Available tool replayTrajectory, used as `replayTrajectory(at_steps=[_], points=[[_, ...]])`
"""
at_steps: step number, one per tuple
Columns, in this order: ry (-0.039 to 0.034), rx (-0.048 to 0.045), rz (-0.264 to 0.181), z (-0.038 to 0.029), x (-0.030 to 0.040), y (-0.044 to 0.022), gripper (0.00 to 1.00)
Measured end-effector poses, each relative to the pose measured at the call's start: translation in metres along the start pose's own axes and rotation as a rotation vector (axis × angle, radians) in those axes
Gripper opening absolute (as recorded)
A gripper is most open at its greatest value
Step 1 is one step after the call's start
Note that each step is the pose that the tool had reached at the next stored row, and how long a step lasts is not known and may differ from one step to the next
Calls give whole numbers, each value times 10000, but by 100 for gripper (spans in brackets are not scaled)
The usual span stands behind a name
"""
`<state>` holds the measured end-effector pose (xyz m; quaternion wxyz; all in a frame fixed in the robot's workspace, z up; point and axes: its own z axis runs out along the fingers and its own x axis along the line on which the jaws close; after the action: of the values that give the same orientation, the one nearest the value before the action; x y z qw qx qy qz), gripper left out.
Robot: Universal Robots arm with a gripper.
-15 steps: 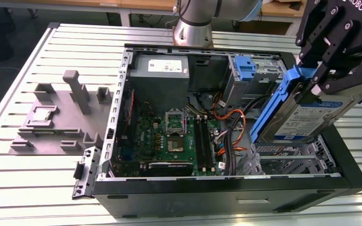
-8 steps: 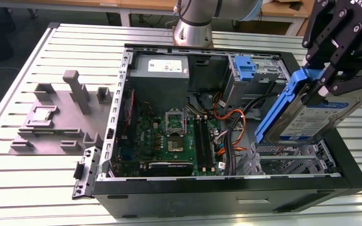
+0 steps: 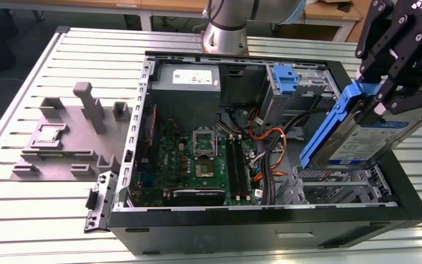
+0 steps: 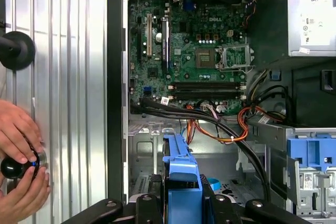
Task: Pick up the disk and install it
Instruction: 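Insert the disk into the insertion slot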
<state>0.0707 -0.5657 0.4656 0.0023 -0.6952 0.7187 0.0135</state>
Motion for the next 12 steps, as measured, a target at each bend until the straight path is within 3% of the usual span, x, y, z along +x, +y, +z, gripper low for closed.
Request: replayTrajectory(at_steps=[12], points=[[-1,0,-2,19,0,-1,36]])
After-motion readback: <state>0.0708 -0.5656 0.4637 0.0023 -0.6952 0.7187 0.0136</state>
